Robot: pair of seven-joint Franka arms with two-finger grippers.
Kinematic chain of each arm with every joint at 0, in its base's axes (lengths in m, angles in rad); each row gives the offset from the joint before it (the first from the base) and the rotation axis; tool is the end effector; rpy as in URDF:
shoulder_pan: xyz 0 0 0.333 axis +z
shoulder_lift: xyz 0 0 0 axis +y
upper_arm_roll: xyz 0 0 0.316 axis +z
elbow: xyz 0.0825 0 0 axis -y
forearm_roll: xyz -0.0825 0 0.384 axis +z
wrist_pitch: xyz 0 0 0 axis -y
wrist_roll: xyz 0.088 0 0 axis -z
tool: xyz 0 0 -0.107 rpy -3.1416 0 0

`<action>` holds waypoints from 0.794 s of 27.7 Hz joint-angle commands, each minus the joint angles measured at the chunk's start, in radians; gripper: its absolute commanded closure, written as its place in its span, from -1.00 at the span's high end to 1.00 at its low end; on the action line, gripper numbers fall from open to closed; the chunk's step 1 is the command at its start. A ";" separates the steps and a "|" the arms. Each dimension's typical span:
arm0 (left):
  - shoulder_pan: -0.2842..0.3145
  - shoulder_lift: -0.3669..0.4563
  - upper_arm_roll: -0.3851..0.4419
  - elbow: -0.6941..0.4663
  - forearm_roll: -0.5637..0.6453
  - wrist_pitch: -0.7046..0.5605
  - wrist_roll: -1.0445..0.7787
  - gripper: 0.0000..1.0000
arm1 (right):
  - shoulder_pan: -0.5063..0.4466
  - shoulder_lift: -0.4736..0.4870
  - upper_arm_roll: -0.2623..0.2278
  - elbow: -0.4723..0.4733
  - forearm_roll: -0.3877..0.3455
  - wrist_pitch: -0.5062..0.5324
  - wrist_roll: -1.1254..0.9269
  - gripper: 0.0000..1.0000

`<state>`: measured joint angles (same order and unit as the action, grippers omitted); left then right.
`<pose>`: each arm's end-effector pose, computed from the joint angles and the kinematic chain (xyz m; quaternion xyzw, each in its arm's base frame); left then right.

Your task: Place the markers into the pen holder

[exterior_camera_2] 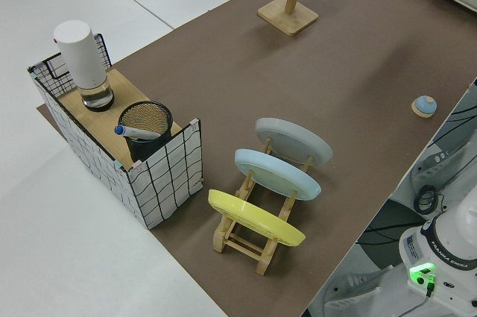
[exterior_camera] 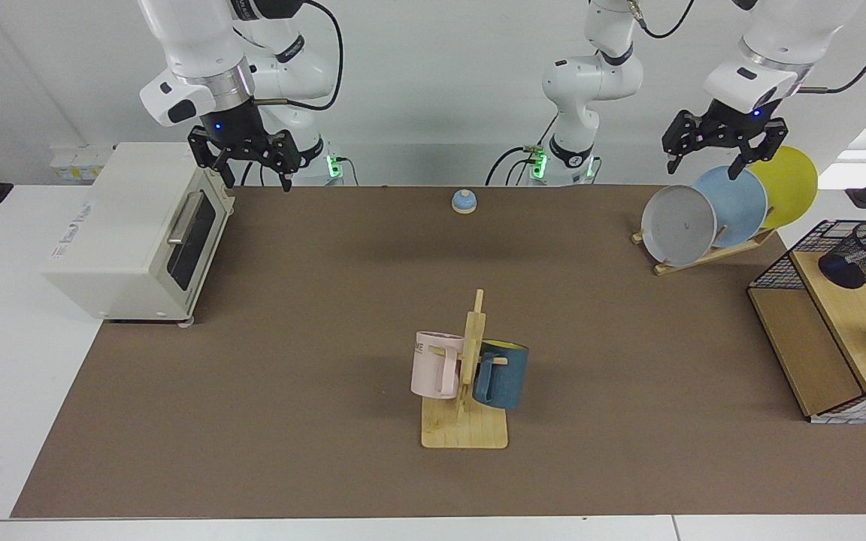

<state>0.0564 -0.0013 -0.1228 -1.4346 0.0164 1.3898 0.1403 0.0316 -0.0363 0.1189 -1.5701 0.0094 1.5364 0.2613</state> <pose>0.5334 -0.0335 0.6727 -0.9945 0.1018 0.0220 0.0074 0.5336 0.0833 0.6415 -0.9985 0.0552 -0.0006 0.0027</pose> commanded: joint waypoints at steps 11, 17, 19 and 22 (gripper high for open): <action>-0.079 -0.008 0.103 0.008 -0.026 -0.011 -0.041 1.00 | -0.016 -0.019 0.005 -0.027 0.011 0.025 -0.022 1.00; -0.081 -0.016 0.100 0.008 -0.023 -0.011 -0.039 1.00 | -0.016 -0.019 0.005 -0.027 0.011 0.025 -0.022 1.00; -0.081 -0.016 0.100 0.008 -0.021 -0.011 -0.041 1.00 | -0.016 -0.019 0.005 -0.027 0.011 0.025 -0.022 1.00; -0.081 -0.017 0.101 0.005 -0.027 -0.003 -0.041 1.00 | -0.016 -0.019 0.005 -0.027 0.011 0.025 -0.022 1.00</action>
<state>-0.0008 -0.0099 -0.0428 -1.4337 0.0067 1.3866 0.1093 0.0316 -0.0363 0.1189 -1.5701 0.0094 1.5364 0.2613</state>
